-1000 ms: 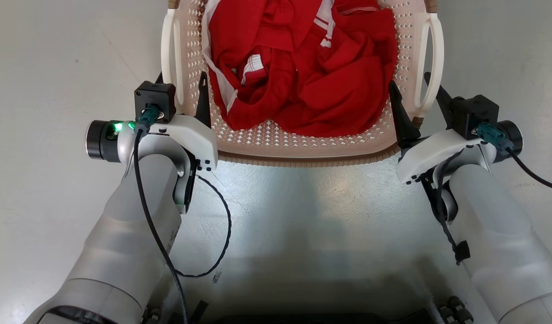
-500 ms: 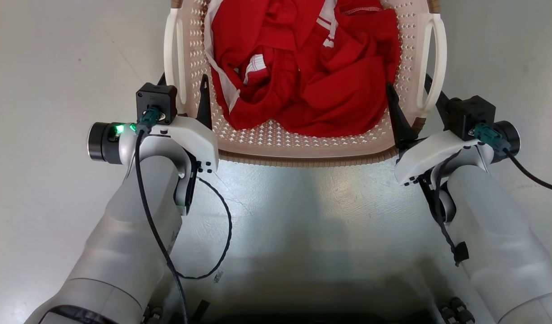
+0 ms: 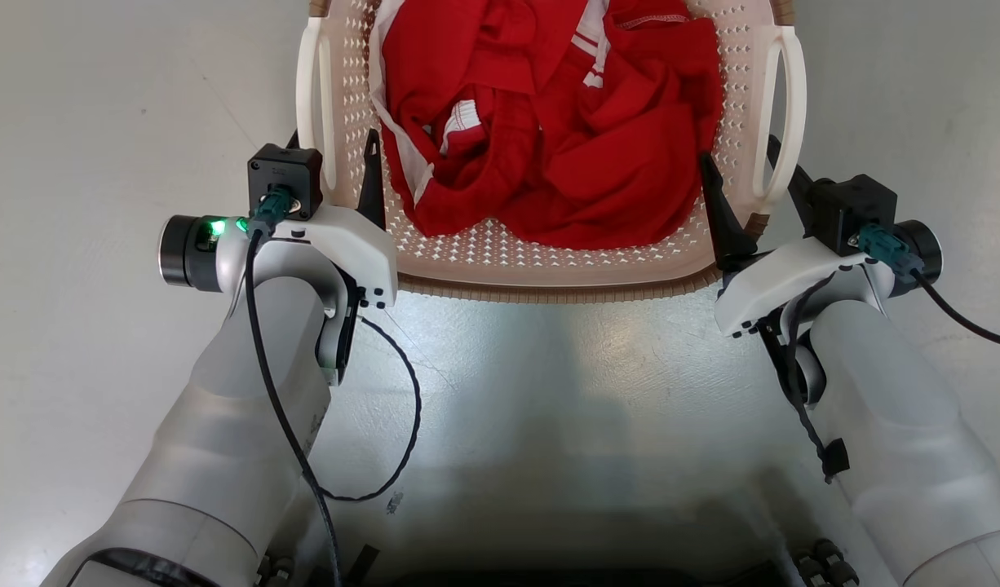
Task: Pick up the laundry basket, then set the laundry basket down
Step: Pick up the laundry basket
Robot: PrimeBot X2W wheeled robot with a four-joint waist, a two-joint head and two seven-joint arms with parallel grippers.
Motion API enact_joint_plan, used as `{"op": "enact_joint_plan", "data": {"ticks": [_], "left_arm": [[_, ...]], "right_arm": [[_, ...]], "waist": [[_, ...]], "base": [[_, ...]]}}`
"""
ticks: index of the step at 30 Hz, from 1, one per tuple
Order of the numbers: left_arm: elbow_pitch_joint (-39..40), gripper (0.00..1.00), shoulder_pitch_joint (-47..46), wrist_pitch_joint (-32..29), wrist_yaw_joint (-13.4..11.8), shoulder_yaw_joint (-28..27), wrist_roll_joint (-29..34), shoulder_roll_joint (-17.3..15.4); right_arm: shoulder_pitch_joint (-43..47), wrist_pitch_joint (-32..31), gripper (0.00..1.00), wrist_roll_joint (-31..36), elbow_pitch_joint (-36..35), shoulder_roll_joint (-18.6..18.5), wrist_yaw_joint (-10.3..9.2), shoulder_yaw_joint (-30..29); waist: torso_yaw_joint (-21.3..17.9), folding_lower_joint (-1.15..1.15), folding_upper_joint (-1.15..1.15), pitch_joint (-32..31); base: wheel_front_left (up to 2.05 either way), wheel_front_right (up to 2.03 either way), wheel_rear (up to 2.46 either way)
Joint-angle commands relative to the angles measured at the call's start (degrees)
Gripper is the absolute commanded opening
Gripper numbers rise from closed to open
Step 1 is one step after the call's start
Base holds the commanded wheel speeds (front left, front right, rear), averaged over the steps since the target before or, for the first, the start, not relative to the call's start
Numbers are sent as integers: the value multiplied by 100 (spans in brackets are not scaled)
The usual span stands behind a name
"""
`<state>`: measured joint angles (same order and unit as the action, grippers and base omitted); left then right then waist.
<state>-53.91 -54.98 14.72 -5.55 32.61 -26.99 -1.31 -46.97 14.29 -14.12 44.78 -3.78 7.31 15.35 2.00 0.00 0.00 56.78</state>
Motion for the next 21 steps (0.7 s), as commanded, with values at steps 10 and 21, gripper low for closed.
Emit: {"op": "enact_joint_plan", "data": {"ticks": [10,21], "left_arm": [[-148,13,28,28,30,90,-286,-156],[-23,0,-37,28,-50,312,-417,-156]], "right_arm": [[195,71,0,8,-38,91,18,55],[215,71,0,11,18,91,18,5]], "waist": [[-18,0,0,59],[26,0,0,79]], "base": [[0,0,0],[0,0,0]]}}
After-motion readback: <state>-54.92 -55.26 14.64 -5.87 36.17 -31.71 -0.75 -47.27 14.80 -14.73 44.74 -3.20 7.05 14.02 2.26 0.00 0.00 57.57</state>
